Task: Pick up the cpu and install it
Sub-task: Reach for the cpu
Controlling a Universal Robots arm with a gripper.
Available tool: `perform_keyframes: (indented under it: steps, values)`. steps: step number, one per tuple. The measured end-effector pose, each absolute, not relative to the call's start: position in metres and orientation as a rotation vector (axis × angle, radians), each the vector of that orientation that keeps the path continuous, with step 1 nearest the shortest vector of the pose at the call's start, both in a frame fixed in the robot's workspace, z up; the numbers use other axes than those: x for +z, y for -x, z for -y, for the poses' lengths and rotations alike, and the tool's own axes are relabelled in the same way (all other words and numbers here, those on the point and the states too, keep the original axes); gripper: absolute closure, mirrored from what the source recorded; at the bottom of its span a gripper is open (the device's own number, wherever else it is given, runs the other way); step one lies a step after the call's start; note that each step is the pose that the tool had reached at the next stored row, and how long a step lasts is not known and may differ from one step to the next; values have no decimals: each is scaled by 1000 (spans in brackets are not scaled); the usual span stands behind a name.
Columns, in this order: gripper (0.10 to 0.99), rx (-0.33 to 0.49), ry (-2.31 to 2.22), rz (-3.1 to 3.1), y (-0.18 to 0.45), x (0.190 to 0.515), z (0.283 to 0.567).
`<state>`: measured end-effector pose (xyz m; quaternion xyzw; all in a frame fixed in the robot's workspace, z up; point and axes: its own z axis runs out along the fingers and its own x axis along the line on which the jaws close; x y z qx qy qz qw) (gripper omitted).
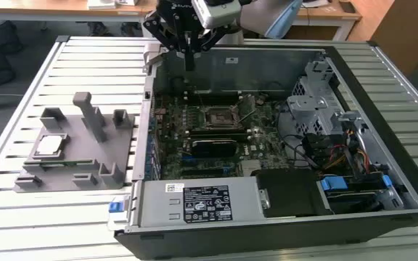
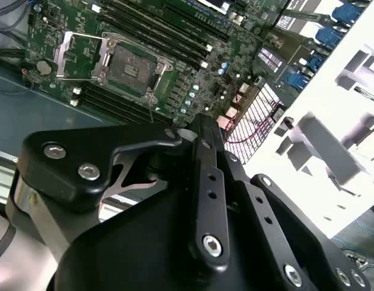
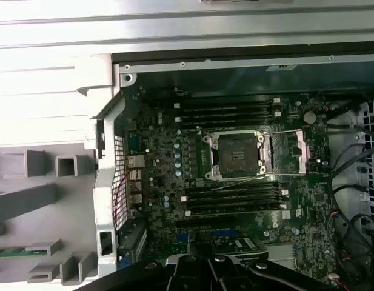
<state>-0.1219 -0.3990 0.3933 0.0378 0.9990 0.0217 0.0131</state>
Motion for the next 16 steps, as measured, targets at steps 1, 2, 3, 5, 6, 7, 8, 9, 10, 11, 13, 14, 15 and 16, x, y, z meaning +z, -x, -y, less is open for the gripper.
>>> perform_keyframes:
  steps: [1, 2, 3, 5, 6, 7, 8, 9, 10, 11, 13, 14, 15, 16]
  values:
    - [980, 68, -118, -3112, 122, 393, 399]
    - [980, 68, -118, -3112, 122, 393, 399]
    - [980, 68, -118, -3112, 122, 393, 399]
    - [980, 68, -118, -3112, 122, 393, 399]
    - [980, 68, -118, -3112, 122, 393, 399]
    - [980, 68, -118, -3112, 122, 393, 399]
    - [980, 67, -118, -3113, 122, 393, 399]
    - [980, 67, -118, -3113, 123, 393, 399]
    - [980, 68, -118, -3112, 124, 393, 399]
    - [980, 68, -118, -3112, 124, 393, 399]
    - [980, 67, -118, -3113, 127, 393, 399]
    - [980, 68, -118, -3113, 128, 393, 399]
    - [980, 68, -118, -3113, 129, 393, 399]
    - [980, 68, -118, -3113, 131, 393, 399]
